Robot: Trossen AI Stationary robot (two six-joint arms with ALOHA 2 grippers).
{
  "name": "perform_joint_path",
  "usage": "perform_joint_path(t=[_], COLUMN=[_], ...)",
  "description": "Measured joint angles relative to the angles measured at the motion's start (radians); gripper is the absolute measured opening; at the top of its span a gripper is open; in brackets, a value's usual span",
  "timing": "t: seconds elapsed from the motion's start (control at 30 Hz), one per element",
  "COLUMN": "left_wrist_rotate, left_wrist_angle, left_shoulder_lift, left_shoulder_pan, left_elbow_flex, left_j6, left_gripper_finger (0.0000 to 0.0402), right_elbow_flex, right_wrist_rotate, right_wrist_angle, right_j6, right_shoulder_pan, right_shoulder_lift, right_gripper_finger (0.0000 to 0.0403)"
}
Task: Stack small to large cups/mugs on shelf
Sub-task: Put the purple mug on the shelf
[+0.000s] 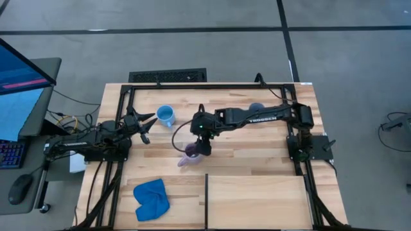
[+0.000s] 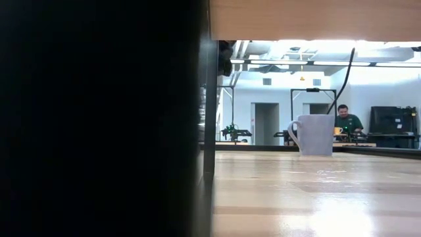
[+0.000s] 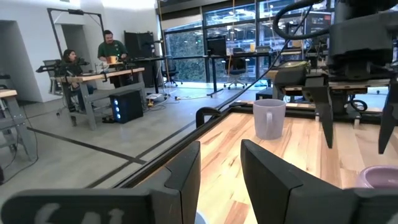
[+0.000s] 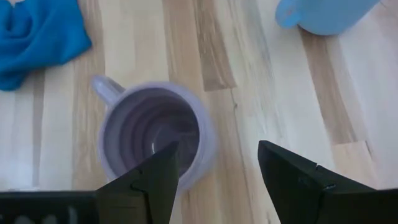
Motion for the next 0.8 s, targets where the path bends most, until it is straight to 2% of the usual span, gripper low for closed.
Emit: perform_joint_path(t=[0.3,0.8], left_wrist_rotate=[-0.001,-0.002], left_wrist_angle=[0.000,0.000], left_shoulder_lift=[0.000,0.000], left_shoulder_pan=[0.000,0.000], left_elbow_flex=[0.000,0.000], left_j6=[0.000,-0.001], left_gripper_finger=[0.0108,0.0108], right_elbow_flex=[0.000,0.002], right_wrist_rotate=[0.001,0.014], right_wrist_angle=[0.004,0.014], right_j6=[0.129,0.148], right_shoulder_pan=[0.004,0.026], right_shoulder_lift=[0.000,0.046], right_gripper_finger=[0.0240,0.0240])
